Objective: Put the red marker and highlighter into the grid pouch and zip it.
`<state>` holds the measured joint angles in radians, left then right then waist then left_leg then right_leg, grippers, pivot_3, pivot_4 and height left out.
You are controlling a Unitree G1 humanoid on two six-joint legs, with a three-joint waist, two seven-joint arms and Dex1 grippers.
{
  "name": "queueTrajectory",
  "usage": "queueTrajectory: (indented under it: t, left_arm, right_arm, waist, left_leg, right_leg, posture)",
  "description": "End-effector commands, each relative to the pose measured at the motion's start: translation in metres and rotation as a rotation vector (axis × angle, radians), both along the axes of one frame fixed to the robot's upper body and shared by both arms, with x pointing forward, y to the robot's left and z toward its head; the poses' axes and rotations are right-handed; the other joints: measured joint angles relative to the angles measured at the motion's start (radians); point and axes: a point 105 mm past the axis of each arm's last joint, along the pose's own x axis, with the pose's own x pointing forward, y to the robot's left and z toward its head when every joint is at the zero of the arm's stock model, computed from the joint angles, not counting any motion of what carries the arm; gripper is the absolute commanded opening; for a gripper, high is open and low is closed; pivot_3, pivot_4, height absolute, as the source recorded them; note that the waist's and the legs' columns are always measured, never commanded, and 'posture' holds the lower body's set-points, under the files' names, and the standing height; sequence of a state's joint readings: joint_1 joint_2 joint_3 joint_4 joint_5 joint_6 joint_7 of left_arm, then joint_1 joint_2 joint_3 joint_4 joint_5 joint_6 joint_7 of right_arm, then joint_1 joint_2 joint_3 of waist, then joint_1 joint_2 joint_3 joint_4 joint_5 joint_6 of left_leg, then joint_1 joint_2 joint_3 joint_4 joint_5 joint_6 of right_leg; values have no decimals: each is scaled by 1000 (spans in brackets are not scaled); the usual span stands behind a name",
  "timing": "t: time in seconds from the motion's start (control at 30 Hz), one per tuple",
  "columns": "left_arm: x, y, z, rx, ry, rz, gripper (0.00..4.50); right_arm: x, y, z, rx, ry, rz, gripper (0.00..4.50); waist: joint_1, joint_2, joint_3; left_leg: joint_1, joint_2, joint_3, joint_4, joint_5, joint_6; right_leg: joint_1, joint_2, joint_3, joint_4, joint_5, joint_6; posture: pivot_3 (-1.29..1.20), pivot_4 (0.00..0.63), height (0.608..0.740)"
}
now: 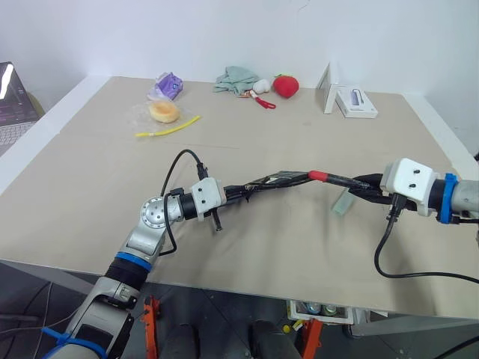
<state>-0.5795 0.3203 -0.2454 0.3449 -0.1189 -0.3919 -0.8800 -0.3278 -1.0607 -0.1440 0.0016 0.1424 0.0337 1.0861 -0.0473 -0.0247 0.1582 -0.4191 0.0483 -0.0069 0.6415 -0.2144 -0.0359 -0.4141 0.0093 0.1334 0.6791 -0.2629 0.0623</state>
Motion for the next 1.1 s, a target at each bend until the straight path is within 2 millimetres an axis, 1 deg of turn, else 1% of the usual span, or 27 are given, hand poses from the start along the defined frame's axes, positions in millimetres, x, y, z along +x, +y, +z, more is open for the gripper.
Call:
queueTrajectory:
  t: [0.03, 0.2, 0.47, 0.63, 0.73, 0.8, 1.0, 1.1]
  left_arm:
    - [1, -1, 12, -29, -39, 1, 0]
    - [-1, -2, 13, -34, -41, -3, 0]
    - [-2, -5, 16, -44, -45, -7, 0]
    - [-6, -12, 14, -45, -39, -28, 0]
    - [-8, -19, 12, -40, -37, -50, 0]
    - [-9, -24, 13, -41, -35, -69, 0]
    - [-15, -34, 14, -42, -31, -109, 0]
    - [-16, -36, 13, -42, -28, -116, 0]
  right_arm:
    - [-1, 0, 11, -38, -46, 10, 561]
    - [3, 1, 2, -84, -39, 19, 561]
    - [10, 12, -5, -130, -44, 69, 561]
    - [15, 38, -6, -138, -69, 156, 561]
    - [17, 66, -8, -157, -85, 253, 561]
    - [18, 79, -10, -174, -89, 301, 561]
    - [16, 100, -15, -190, -95, 386, 561]
    - [15, 106, -18, -194, -97, 405, 561]
  waist:
    - [0, 0, 0]
    - [0, 0, 0]
    - [-1, 0, 0]
    - [-1, 0, 0]
    - [-2, 0, 0]
    - [-1, 0, 0]
    - [1, 0, 0]
    - [0, 0, 0]
  left_leg:
    - [0, 0, 0, 0, 0, 0]
    - [4, 0, 0, 0, 0, 0]
    - [9, 0, 0, 0, 0, 0]
    - [10, 0, 1, -1, 0, 0]
    - [10, 0, 1, -1, 0, 0]
    - [10, 0, 1, -1, 0, 0]
    - [10, 0, 1, -1, 0, 0]
    - [10, 0, 1, -1, 0, 0]
  right_leg:
    - [0, 0, 0, 0, 0, 0]
    - [4, 0, 0, 0, 0, 0]
    - [8, 0, 1, 0, -3, 4]
    - [8, 0, 1, 0, -3, 4]
    - [8, 0, 1, 0, -3, 4]
    - [8, 0, 1, 0, -3, 4]
    - [8, 0, 1, 0, -1, 0]
    - [8, 0, 1, 0, -1, 0]
  posture:
    - [0, 150, 730]
    - [0, 150, 730]
    - [0, 150, 730]
    - [0, 150, 730]
    - [0, 150, 730]
    - [0, 150, 730]
    - [0, 150, 730]
    - [0, 150, 730]
